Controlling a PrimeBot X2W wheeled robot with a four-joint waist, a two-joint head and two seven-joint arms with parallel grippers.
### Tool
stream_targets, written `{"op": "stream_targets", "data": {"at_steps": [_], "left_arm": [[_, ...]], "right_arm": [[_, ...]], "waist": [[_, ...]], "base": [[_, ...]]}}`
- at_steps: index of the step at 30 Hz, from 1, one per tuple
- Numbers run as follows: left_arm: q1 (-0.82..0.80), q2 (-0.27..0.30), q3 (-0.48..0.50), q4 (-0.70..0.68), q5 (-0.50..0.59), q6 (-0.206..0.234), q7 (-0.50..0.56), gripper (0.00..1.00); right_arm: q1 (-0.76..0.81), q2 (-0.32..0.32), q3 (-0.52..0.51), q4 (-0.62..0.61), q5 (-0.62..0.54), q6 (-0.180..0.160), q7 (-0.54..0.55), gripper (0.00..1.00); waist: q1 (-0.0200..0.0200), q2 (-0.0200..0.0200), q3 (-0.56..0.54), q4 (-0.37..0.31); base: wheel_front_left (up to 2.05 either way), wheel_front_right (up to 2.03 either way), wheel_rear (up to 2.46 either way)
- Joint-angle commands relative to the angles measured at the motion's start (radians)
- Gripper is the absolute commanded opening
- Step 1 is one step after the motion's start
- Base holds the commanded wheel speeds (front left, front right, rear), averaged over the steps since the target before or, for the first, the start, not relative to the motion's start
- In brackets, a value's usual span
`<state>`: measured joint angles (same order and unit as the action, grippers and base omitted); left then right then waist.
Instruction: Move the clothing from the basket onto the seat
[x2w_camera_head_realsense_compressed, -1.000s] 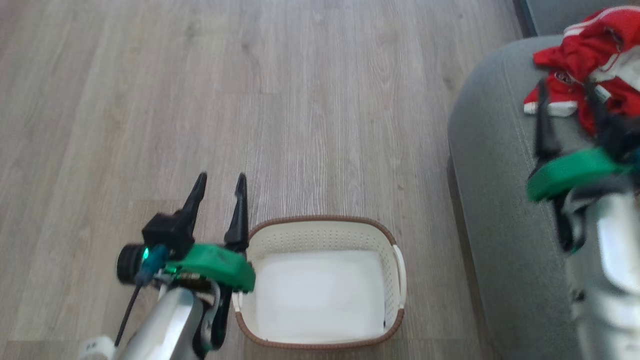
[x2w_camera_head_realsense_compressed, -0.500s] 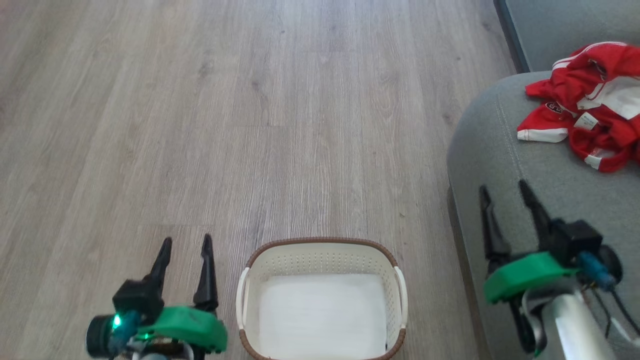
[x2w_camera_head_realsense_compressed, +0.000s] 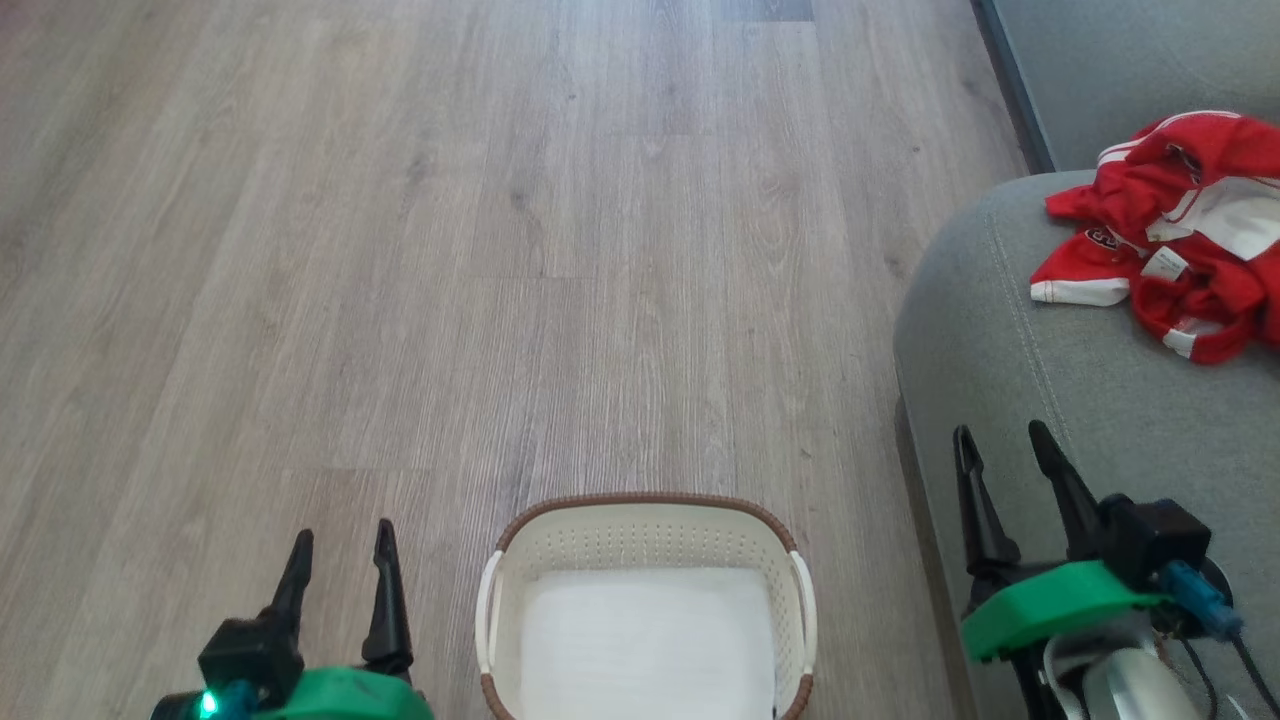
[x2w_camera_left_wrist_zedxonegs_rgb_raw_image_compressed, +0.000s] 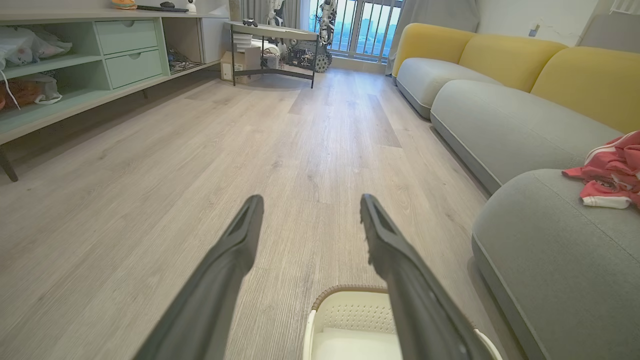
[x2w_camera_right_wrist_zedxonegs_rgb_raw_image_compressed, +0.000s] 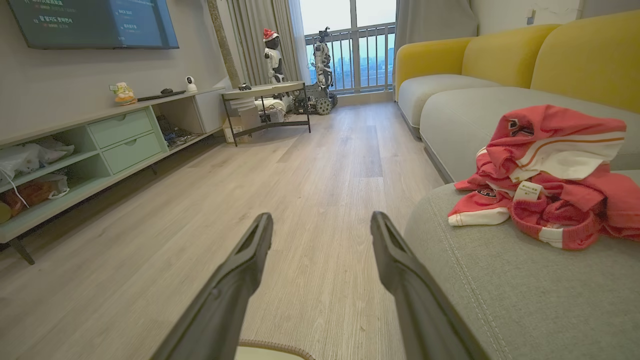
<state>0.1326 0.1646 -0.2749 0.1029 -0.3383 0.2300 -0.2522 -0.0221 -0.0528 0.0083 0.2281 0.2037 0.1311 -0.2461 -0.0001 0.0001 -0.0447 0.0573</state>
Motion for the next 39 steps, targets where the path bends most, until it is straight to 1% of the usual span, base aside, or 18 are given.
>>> {"op": "stream_targets", "data": {"at_steps": [1, 9, 30, 31, 34, 39], "left_arm": [[-0.031, -0.004, 0.048, -0.036, 0.009, 0.001, -0.009, 1.0], [-0.019, -0.012, 0.062, -0.028, 0.024, -0.01, -0.009, 1.0], [-0.009, -0.017, 0.071, -0.015, 0.029, -0.035, -0.01, 1.0], [0.022, -0.017, 0.028, 0.013, 0.018, -0.029, 0.0, 0.0], [0.031, -0.022, 0.024, 0.062, 0.016, -0.029, 0.005, 0.0], [0.022, -0.024, 0.036, 0.062, -0.038, -0.041, 0.017, 0.0]], "right_arm": [[-0.01, 0.002, 0.023, -0.037, 0.002, 0.0, -0.002, 1.0], [0.004, 0.003, 0.007, -0.03, 0.004, 0.0, -0.005, 1.0], [0.007, 0.003, 0.007, -0.004, 0.019, 0.0, -0.01, 1.0], [0.034, 0.002, -0.009, 0.029, 0.012, 0.0, 0.0, 0.0], [0.048, 0.002, -0.005, 0.081, 0.014, 0.0, 0.001, 0.0], [0.04, 0.002, -0.012, 0.08, 0.069, 0.0, 0.017, 0.0]], "waist": [[0.0001, -0.0001, -0.004, 0.003], [0.0001, -0.0001, -0.016, 0.009], [0.0001, -0.0001, -0.023, 0.011], [0.0001, -0.0001, -0.023, 0.011], [0.0001, -0.0001, -0.023, 0.011], [0.0001, -0.0001, -0.02, 0.008]], "base": [[0.0, 0.0, 0.0], [0.0, 0.0, 0.0], [0.0, 0.0, 0.0], [0.0, 0.0, 0.0], [0.0, 0.0, 0.0], [0.0, 0.0, 0.0]]}}
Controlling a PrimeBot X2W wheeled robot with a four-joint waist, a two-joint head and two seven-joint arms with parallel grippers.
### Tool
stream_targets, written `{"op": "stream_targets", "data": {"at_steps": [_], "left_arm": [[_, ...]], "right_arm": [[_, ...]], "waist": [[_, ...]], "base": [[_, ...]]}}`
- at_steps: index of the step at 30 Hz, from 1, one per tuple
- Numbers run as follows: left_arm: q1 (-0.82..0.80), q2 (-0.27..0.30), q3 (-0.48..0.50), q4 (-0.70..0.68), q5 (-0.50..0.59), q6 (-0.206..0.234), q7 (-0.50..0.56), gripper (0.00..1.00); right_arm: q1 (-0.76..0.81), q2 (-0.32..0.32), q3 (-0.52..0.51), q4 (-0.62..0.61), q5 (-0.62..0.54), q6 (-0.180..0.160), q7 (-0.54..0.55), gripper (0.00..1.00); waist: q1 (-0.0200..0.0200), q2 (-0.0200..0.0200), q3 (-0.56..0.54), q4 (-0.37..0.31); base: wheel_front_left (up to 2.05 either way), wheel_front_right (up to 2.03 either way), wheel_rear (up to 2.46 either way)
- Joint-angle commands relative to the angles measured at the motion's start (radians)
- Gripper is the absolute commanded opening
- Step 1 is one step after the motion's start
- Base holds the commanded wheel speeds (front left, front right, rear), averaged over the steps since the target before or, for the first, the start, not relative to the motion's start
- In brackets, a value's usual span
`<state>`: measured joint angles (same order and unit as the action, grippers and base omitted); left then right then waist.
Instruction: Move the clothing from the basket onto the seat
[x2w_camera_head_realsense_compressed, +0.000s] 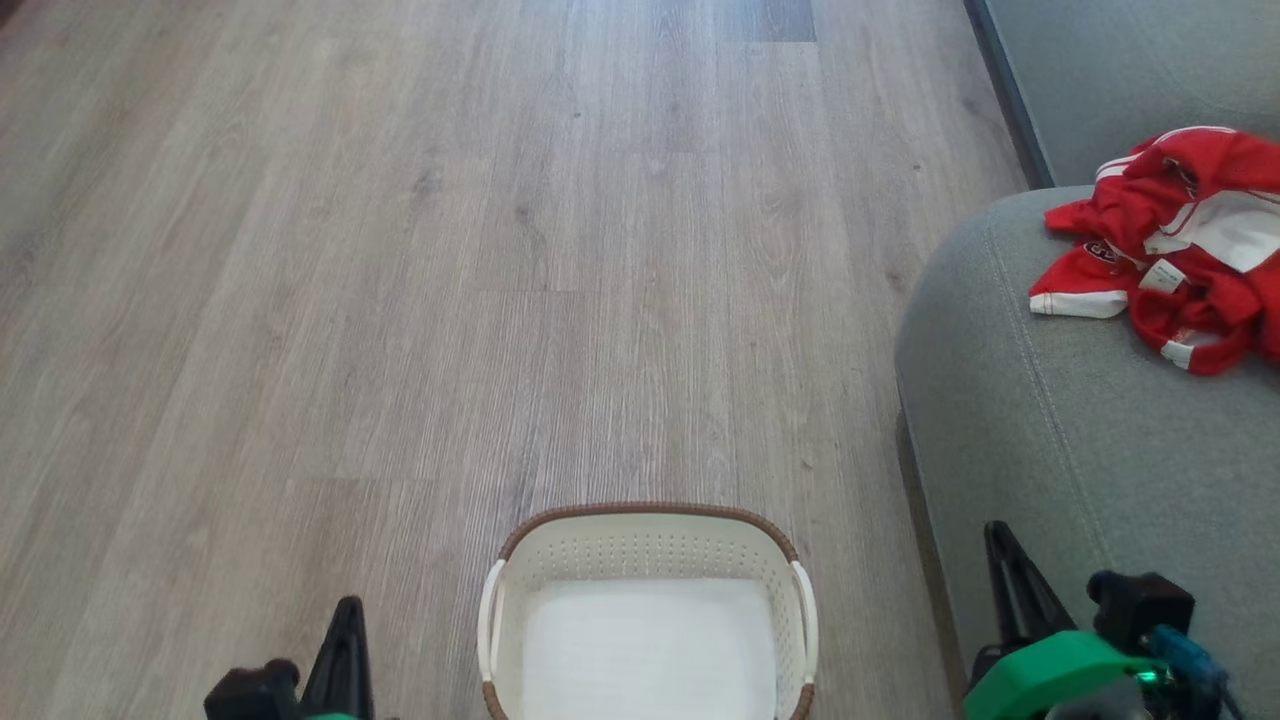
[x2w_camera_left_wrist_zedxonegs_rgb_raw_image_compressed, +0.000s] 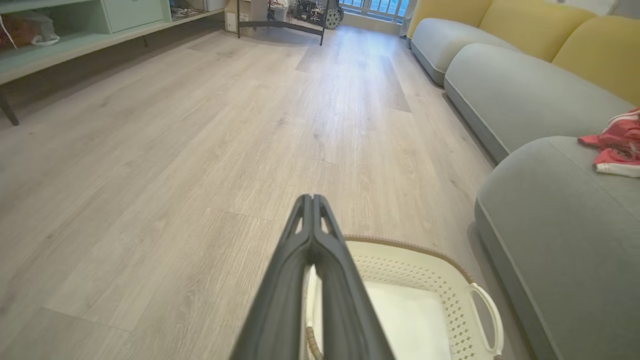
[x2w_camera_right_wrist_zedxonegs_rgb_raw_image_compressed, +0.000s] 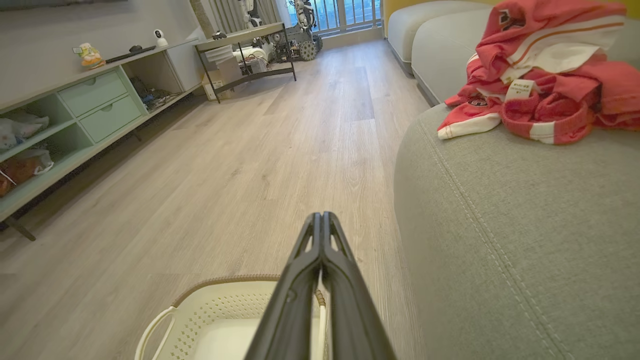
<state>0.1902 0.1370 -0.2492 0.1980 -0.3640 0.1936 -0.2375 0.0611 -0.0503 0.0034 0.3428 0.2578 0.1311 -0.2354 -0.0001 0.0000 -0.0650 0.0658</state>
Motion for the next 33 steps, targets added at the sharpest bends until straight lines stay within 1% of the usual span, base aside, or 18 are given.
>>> {"op": "stream_targets", "data": {"at_steps": [1, 33], "left_arm": [[-0.037, 0.003, 0.013, -0.032, -0.023, -0.007, 0.005, 0.0], [-0.107, -0.012, 0.092, -0.007, -0.351, -0.091, 0.086, 0.0]], "right_arm": [[-0.044, -0.001, -0.008, -0.035, 0.026, 0.0, 0.009, 0.0], [-0.075, 0.0, -0.035, -0.053, 0.372, 0.0, 0.096, 0.0]], "waist": [[0.0001, 0.0, 0.001, -0.001], [0.0001, 0.0, 0.018, -0.018]], "base": [[0.0, 0.0, 0.0], [0.0, 0.0, 0.0]]}}
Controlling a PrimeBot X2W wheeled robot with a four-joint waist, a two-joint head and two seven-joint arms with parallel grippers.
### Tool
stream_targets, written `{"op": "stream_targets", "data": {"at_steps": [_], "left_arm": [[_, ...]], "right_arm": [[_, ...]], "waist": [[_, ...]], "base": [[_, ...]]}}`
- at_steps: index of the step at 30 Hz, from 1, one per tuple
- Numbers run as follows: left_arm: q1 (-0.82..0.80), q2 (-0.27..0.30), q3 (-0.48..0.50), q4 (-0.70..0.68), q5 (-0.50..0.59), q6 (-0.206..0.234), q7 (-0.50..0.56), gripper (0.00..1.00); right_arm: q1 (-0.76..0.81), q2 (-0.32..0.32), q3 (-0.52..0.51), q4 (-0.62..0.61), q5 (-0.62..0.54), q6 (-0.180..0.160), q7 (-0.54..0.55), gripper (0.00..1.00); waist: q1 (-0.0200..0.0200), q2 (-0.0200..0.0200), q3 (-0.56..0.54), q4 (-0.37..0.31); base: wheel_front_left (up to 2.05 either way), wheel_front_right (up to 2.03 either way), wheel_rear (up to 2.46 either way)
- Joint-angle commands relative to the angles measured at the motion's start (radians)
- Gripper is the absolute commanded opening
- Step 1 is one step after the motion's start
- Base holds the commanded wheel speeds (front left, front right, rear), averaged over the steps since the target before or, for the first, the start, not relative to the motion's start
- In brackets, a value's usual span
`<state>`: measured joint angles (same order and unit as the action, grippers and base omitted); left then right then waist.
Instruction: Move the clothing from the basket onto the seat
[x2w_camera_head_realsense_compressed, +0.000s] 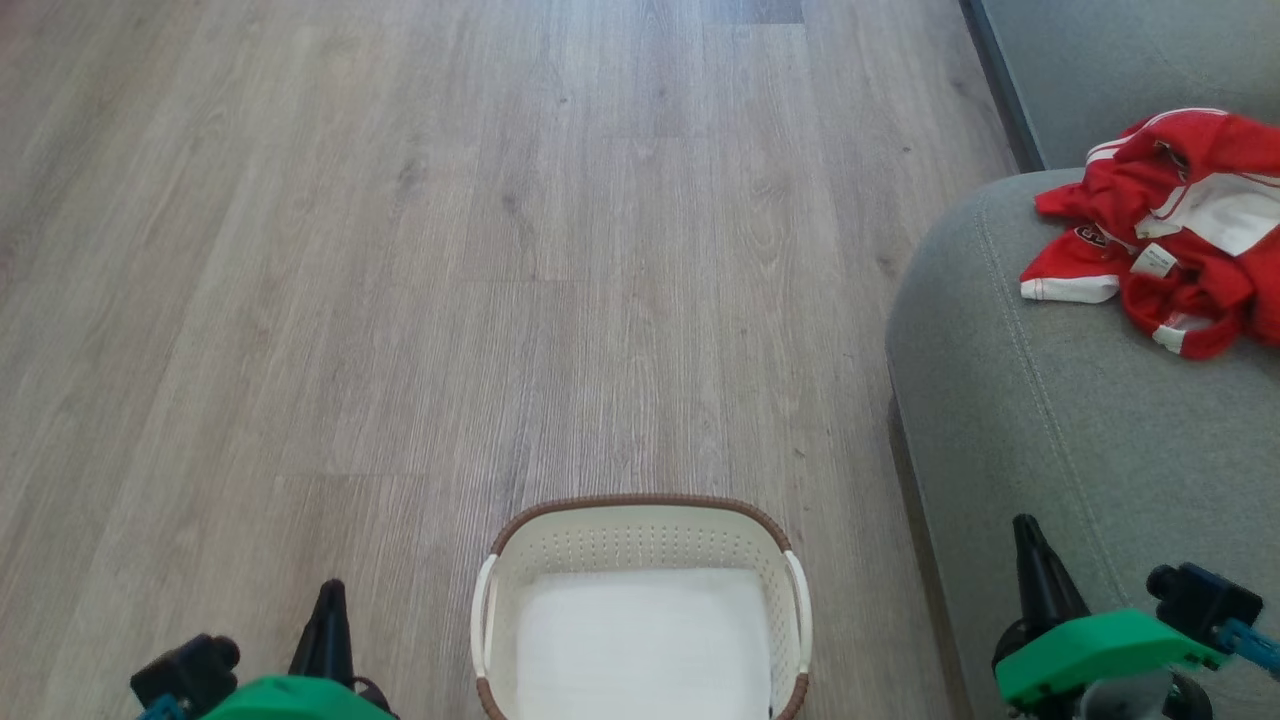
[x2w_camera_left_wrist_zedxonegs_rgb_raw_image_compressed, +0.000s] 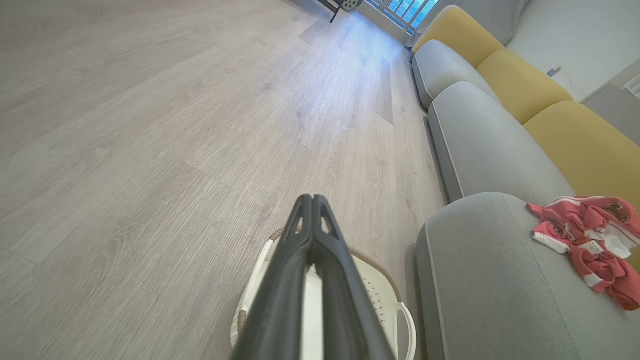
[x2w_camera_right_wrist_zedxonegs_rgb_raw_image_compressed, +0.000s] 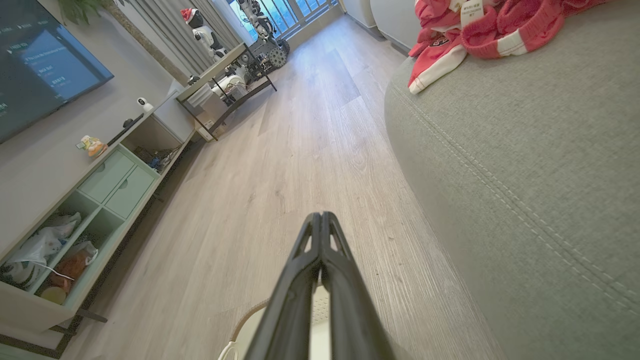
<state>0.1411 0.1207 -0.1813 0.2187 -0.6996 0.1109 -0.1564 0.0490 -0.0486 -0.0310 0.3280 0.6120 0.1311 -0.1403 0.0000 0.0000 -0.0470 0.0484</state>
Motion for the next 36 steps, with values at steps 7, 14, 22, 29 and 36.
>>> {"op": "stream_targets", "data": {"at_steps": [7, 14, 22, 29, 36], "left_arm": [[-0.073, 0.001, 0.044, -0.025, -0.089, -0.027, 0.024, 0.0], [-0.087, -0.004, 0.063, -0.02, -0.162, -0.045, 0.043, 0.0], [-0.105, -0.009, 0.085, -0.016, -0.245, -0.067, 0.066, 0.0], [-0.122, -0.015, 0.108, -0.011, -0.328, -0.088, 0.088, 0.0], [-0.137, -0.02, 0.128, -0.006, -0.4, -0.106, 0.108, 0.0]], "right_arm": [[-0.07, -0.002, -0.007, -0.042, 0.096, 0.0, 0.021, 0.0], [-0.078, -0.002, -0.014, -0.045, 0.174, 0.0, 0.041, 0.0], [-0.087, -0.002, -0.021, -0.05, 0.263, 0.0, 0.064, 0.0], [-0.095, -0.002, -0.029, -0.054, 0.352, 0.0, 0.087, 0.0], [-0.103, -0.002, -0.035, -0.057, 0.43, 0.0, 0.107, 0.0]], "waist": [[0.0, 0.0, 0.004, -0.004], [0.0, 0.0, 0.008, -0.008], [0.0, 0.0, 0.013, -0.012], [0.0, 0.0, 0.017, -0.017], [0.0, 0.0, 0.021, -0.02]], "base": [[0.0, 0.0, 0.0], [0.0, 0.0, 0.0], [0.0, 0.0, 0.0], [0.0, 0.0, 0.0], [0.0, 0.0, 0.0]]}}
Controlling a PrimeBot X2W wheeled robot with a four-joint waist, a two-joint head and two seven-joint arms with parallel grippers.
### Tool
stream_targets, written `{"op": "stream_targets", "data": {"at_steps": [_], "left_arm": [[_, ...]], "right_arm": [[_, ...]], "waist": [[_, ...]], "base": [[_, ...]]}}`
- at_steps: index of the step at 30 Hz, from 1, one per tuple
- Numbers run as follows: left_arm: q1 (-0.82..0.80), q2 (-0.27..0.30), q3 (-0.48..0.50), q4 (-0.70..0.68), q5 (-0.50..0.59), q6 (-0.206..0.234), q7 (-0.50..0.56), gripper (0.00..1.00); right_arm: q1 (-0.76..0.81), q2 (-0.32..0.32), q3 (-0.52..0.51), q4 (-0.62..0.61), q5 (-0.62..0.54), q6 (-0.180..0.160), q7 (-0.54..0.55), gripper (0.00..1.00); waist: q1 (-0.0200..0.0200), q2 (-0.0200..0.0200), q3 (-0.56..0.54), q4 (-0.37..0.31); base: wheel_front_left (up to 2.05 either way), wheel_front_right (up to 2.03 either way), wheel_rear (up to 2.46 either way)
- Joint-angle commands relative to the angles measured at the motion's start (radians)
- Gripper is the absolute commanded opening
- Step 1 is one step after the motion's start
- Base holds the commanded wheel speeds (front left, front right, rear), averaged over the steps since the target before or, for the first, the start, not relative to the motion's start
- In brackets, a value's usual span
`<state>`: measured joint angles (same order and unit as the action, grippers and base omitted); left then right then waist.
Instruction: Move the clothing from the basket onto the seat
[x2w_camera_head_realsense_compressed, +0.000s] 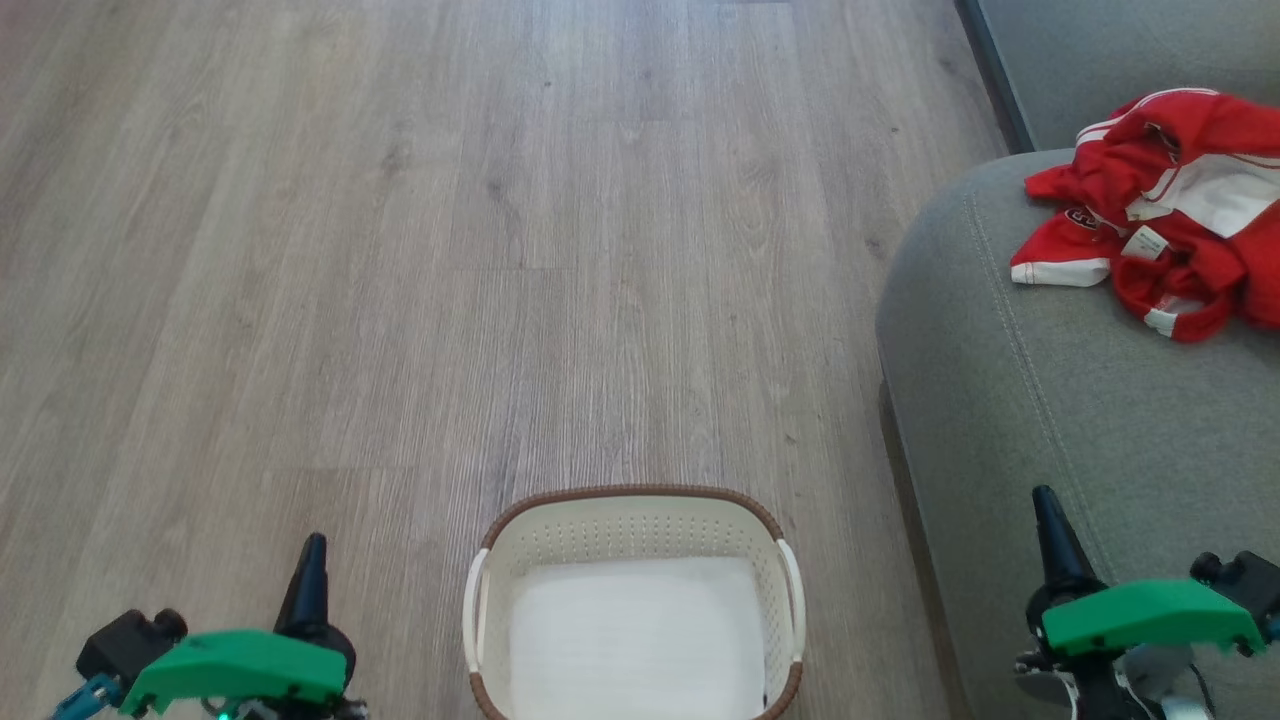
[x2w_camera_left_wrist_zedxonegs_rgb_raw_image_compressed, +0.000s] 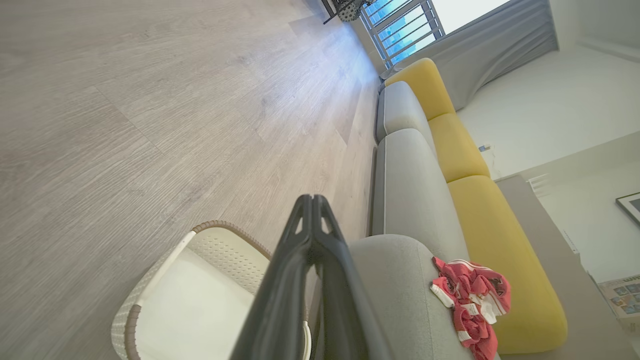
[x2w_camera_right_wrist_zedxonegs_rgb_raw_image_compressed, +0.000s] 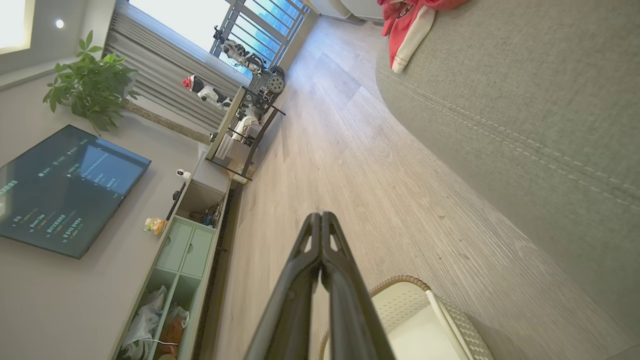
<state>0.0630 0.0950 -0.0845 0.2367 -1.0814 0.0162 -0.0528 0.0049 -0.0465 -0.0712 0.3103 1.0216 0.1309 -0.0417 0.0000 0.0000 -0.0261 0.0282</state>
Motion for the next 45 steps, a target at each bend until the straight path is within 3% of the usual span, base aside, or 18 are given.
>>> {"op": "stream_targets", "data": {"at_steps": [1, 45], "left_arm": [[-0.061, 0.005, 0.034, -0.024, -0.029, -0.014, 0.008, 0.0], [-0.155, -0.028, 0.162, 0.004, -0.47, -0.129, 0.133, 0.0]], "right_arm": [[-0.06, -0.004, 0.004, -0.04, 0.032, 0.0, 0.012, 0.0], [-0.106, -0.004, -0.036, -0.062, 0.511, 0.0, 0.135, 0.0]], "waist": [[0.0, 0.0, 0.001, -0.001], [0.0, 0.0, 0.025, -0.024]], "base": [[0.0, 0.0, 0.0], [0.0, 0.0, 0.0]]}}
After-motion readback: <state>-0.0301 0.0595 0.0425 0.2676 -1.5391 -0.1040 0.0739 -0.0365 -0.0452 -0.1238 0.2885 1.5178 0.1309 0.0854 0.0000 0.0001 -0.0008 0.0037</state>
